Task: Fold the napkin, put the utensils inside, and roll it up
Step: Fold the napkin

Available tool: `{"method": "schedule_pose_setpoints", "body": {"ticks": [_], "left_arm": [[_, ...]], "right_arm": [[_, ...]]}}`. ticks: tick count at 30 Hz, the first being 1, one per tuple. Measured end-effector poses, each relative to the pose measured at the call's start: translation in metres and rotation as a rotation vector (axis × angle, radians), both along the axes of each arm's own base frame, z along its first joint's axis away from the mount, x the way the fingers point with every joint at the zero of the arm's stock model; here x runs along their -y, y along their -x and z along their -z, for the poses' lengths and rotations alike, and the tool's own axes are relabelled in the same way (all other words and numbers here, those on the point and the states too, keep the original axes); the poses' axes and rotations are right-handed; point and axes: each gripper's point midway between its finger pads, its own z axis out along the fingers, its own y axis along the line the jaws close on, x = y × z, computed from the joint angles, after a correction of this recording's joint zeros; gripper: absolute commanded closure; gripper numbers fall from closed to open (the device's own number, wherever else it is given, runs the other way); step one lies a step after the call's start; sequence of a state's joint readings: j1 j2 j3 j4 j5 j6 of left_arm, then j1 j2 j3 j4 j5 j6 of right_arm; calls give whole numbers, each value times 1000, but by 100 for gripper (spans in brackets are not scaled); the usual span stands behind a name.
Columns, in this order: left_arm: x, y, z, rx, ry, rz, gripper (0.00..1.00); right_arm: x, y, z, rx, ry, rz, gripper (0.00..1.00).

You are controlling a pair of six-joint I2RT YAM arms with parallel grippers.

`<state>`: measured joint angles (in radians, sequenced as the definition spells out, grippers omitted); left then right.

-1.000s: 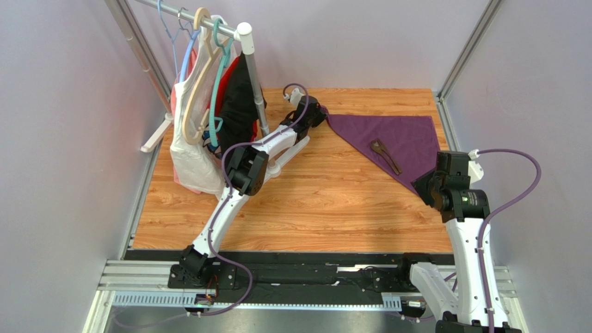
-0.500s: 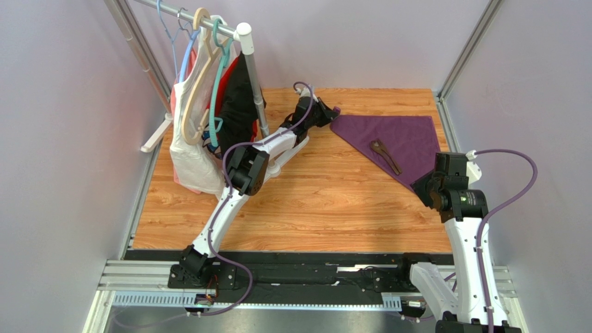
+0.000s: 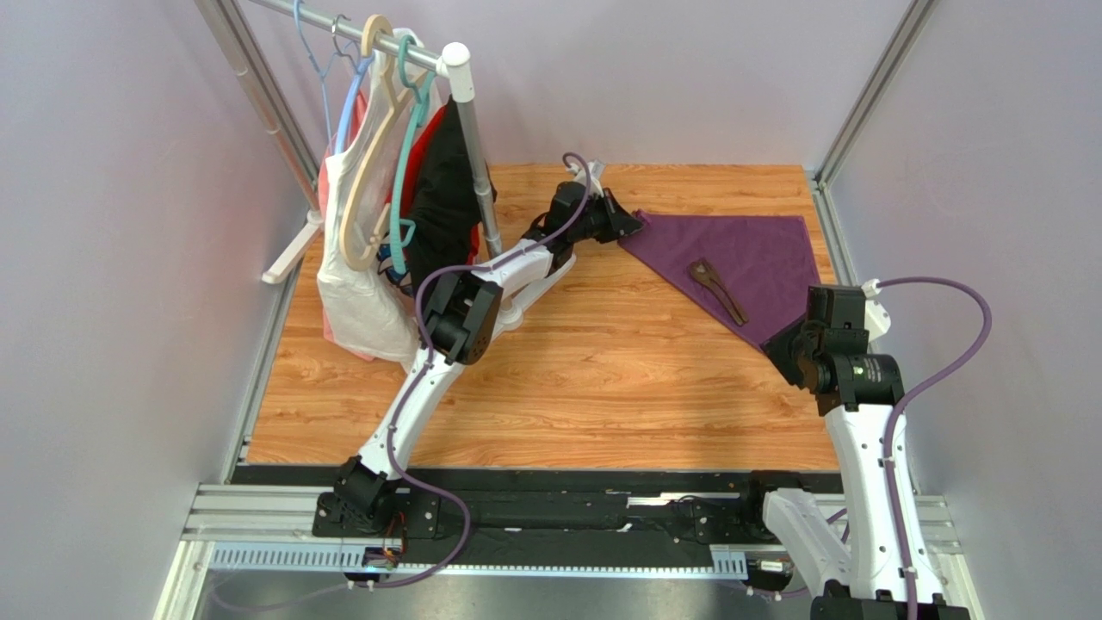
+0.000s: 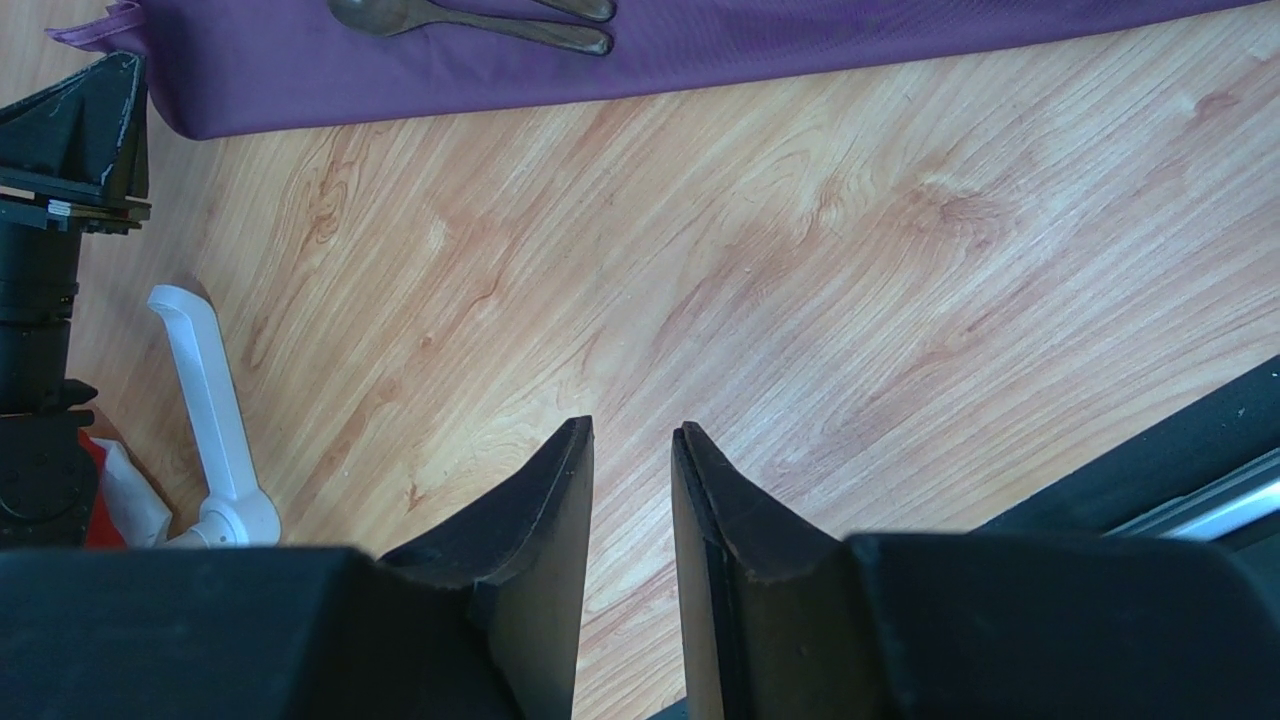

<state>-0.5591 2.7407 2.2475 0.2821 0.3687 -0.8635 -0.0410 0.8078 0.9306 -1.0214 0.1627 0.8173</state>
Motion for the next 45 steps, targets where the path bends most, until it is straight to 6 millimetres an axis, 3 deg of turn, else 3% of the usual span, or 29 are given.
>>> {"method": "schedule_pose_setpoints", "body": {"ticks": [23, 45], "left_arm": [[75, 78, 0, 30, -10, 211, 100], [122, 135, -9, 57, 18, 331, 100]], "right_arm": [[-8, 5, 7, 18, -15, -57, 71], [-11, 17, 12, 31, -13, -86, 71]]}}
